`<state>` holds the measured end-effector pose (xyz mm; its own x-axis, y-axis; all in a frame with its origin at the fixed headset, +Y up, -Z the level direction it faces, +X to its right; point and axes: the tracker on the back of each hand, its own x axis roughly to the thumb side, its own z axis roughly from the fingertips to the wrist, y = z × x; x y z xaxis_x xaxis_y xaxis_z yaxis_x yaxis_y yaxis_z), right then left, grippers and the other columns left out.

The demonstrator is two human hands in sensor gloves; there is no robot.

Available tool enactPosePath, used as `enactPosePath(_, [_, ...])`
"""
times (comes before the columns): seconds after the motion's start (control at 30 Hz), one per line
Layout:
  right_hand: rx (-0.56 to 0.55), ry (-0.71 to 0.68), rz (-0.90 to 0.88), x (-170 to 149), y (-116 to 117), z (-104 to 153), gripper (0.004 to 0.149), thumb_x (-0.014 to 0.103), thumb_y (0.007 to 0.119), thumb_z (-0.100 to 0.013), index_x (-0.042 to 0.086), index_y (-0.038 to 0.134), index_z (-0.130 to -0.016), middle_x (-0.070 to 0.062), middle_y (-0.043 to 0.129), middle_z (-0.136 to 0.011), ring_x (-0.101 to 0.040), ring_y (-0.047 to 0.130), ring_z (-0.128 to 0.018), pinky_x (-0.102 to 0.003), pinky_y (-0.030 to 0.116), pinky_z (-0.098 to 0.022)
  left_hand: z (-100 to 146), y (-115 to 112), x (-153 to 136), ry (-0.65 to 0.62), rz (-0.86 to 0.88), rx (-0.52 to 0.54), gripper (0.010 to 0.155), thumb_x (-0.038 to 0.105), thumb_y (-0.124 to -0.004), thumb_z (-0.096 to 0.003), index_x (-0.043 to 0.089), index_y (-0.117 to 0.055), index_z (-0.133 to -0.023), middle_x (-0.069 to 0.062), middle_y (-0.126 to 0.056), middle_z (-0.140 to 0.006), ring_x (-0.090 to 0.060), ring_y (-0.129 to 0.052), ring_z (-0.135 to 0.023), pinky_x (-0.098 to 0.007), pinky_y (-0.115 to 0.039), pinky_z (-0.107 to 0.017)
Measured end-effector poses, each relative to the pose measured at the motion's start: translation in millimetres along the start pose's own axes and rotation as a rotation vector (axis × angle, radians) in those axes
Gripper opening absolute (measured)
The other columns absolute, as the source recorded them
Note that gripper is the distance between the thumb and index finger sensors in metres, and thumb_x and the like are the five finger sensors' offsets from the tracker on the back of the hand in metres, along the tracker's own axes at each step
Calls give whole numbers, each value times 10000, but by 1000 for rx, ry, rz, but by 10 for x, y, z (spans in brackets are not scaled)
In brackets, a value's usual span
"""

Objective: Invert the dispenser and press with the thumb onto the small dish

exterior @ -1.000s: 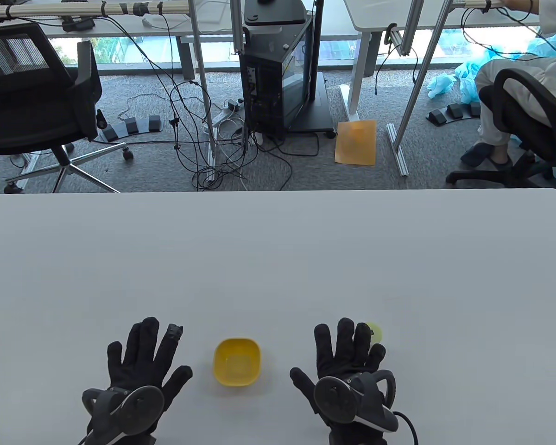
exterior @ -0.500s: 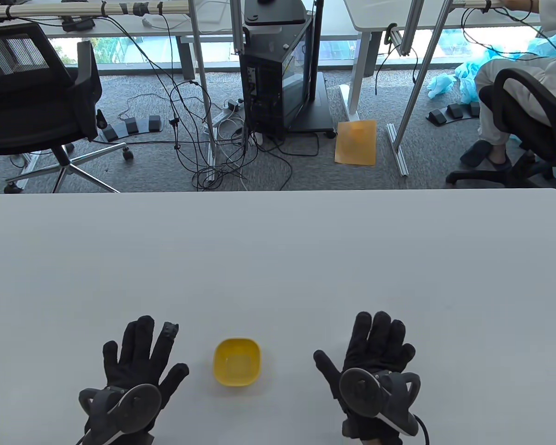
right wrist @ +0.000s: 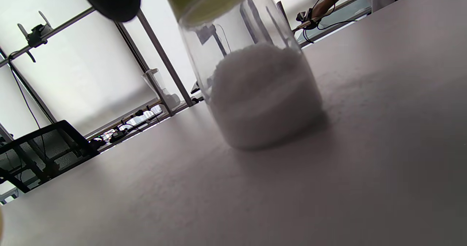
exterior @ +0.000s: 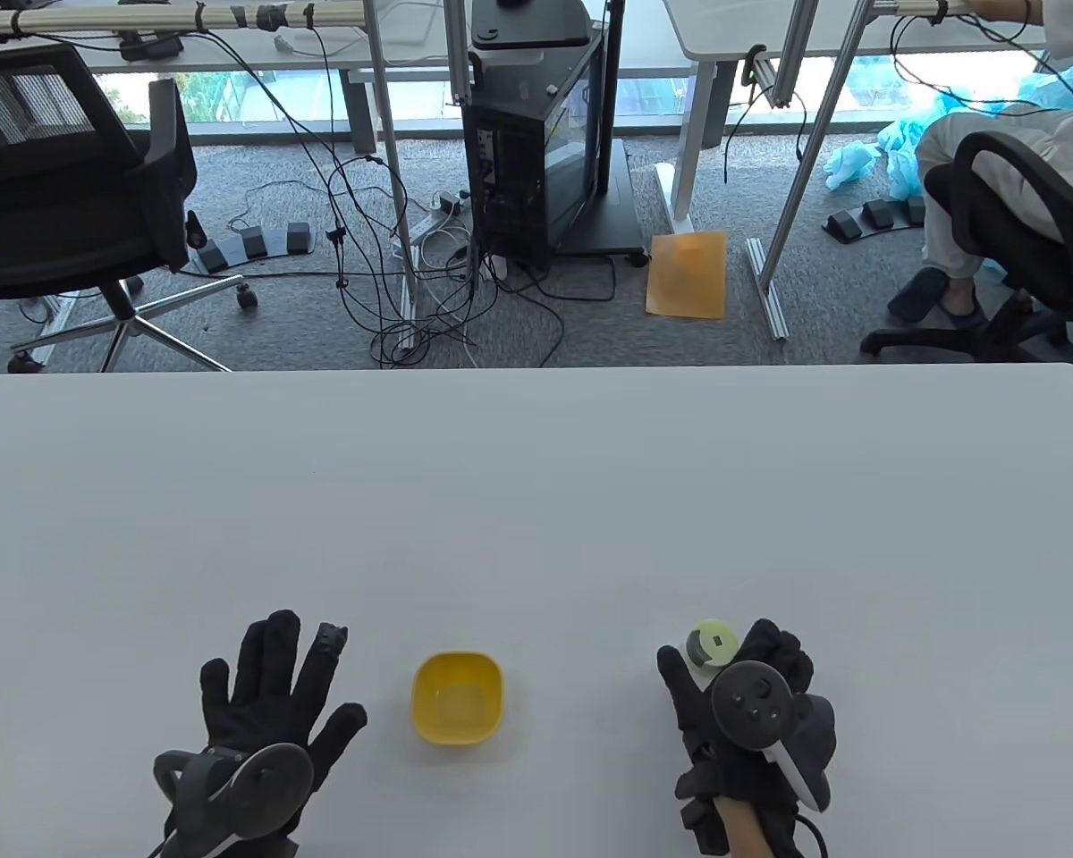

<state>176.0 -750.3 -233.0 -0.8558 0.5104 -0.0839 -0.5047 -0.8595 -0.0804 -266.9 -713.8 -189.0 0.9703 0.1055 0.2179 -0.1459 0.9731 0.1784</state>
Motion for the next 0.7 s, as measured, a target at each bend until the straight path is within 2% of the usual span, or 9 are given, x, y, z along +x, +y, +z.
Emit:
enactPosePath(0.07, [-85, -3, -40, -29, 19, -13, 1047, 562, 587, -646, -324, 181, -1028, -638, 205, -939, -861, 270, -789, -905, 381, -425, -1, -3, -11, 3, 0, -2, 758, 695, -395, -562, 321, -409, -1221, -220, -414, -1272, -478, -463, -1165, -764, -397, -729])
enactPosePath(0.13, [-173, 1, -95, -88, 42, -37, 953, 543, 611, -640, -263, 329, -1065, -597, 313, -973, -834, 369, -811, -889, 429, -437, -4, -8, -20, 7, -2, -9, 760, 695, -395, -562, 319, -409, -1222, -223, -414, -1272, -479, -462, -1164, -764, -396, -729])
enactPosePath(0.17, [-191, 3, -132, -127, 59, -57, 889, 554, 634, -631, -195, 439, -1068, -557, 383, -996, -815, 431, -822, -881, 458, -436, -4, -10, -22, 8, -4, -12, 757, 694, -397, -562, 321, -412, -1220, -220, -415, -1271, -476, -465, -1164, -763, -398, -729])
enactPosePath(0.27, [-204, 24, -158, -166, 30, -77, 831, 577, 677, -611, -111, 533, -1054, -463, 502, -1032, -752, 533, -867, -862, 518, -462, -4, -9, -16, 8, -5, -17, 758, 694, -399, -562, 319, -412, -1221, -223, -410, -1272, -477, -462, -1165, -764, -397, -729])
enactPosePath(0.47, [-303, -49, -266, -220, -22, -56, 804, 581, 711, -589, -103, 627, -1003, -416, 683, -957, -715, 675, -831, -839, 598, -440, -7, -8, -2, 13, -16, -24, 757, 692, -399, -564, 317, -413, -1222, -223, -406, -1272, -479, -462, -1164, -764, -396, -729])
enactPosePath(0.57, [-358, -139, -449, -214, -42, -59, 804, 572, 719, -586, -118, 637, -990, -414, 738, -904, -692, 751, -795, -799, 666, -437, -8, -8, 2, 13, -22, -26, 755, 692, -401, -563, 320, -414, -1220, -225, -402, -1272, -477, -464, -1164, -763, -398, -729])
enactPosePath(0.7, [-391, -222, -680, -123, -95, -23, 796, 567, 664, -616, -129, 595, -995, -403, 730, -881, -597, 862, -759, -729, 729, -456, -9, -6, -4, 18, -26, -29, 756, 693, -400, -563, 320, -412, -1221, -226, -394, -1273, -478, -463, -1165, -764, -396, -729])
